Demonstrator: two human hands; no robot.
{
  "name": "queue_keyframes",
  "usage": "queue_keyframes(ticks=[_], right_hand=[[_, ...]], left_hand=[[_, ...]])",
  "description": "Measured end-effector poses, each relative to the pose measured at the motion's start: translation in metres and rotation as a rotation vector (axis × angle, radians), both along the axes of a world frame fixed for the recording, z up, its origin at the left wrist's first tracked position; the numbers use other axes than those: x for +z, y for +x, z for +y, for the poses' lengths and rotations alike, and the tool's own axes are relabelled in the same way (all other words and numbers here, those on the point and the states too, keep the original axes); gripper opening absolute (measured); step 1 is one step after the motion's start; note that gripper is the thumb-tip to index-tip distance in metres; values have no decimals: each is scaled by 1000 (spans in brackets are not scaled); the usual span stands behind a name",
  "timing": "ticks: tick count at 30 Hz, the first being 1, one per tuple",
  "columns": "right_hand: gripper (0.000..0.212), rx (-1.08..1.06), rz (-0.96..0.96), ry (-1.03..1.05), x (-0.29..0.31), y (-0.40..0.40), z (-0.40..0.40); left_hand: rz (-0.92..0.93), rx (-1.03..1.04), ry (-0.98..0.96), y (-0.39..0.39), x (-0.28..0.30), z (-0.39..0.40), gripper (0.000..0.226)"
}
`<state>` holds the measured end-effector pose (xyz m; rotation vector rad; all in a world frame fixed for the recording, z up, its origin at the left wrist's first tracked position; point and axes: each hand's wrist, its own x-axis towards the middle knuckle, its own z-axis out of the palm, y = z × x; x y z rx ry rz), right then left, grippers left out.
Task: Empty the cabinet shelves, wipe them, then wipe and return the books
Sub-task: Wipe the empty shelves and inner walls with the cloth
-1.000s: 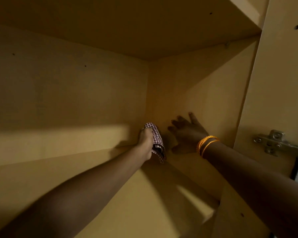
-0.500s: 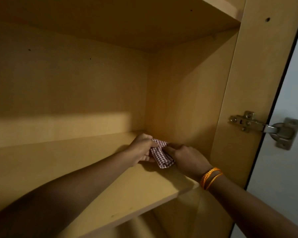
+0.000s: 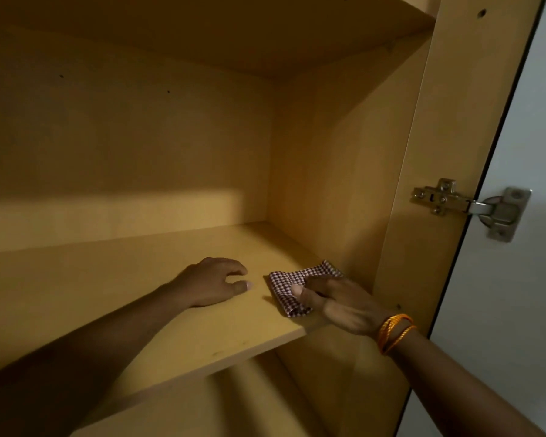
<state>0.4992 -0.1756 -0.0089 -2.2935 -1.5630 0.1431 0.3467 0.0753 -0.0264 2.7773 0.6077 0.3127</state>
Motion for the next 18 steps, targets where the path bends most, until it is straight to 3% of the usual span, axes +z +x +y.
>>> queue_keyframes(ticks=[1,4,8,11,18], right_hand=[[76,-42,17,32,-1,2,3],[60,-193,-46,19,-10,4,21],[74,-388,-96,-35,-27,-3,51],[77,-445,-94,-116,-20,-3,74],[75,-141,-171,-195,-14,-44,116]], left_hand=[[31,12,-16,-4,1,4,72],[100,16,-64,-11,6,13,102],[139,41,-42,-12,4,18,77],[176,64,-30,-14,4,17,70],[179,218,-28,-20,3,42,50]])
